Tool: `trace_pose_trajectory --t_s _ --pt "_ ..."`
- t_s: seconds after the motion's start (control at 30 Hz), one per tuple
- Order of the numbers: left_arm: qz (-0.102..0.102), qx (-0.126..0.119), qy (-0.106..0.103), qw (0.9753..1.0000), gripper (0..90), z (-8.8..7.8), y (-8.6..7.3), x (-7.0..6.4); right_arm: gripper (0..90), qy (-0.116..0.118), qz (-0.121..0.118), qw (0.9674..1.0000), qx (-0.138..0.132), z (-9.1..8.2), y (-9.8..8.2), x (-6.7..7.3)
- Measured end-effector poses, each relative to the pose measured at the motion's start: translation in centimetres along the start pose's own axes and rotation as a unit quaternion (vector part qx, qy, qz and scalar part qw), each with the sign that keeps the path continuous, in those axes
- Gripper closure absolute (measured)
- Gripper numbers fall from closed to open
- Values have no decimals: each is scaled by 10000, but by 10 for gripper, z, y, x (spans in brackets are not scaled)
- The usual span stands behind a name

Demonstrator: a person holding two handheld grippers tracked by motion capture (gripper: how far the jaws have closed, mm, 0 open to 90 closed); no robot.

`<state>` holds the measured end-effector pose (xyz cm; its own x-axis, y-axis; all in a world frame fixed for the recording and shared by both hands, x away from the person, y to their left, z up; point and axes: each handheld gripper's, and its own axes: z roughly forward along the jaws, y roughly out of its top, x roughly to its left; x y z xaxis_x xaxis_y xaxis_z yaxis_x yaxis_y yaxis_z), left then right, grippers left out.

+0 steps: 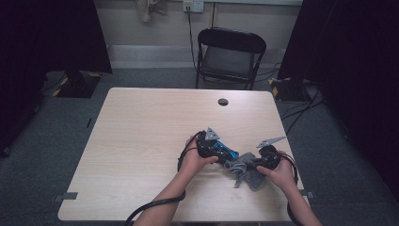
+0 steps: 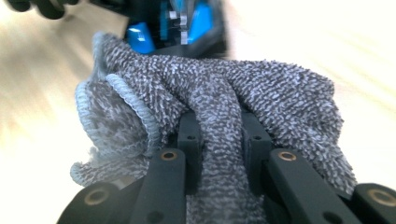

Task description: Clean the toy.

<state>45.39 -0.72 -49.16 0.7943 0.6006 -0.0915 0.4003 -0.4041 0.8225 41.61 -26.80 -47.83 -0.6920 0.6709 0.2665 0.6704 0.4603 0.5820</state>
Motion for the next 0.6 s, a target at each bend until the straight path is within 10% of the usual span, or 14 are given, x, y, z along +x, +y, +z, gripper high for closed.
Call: trace_pose_trajectory --t_s 0.6 --pt "0 -2 1 10000 86 0 0 0 749 -599 172 9978 -215 0 6 -12"
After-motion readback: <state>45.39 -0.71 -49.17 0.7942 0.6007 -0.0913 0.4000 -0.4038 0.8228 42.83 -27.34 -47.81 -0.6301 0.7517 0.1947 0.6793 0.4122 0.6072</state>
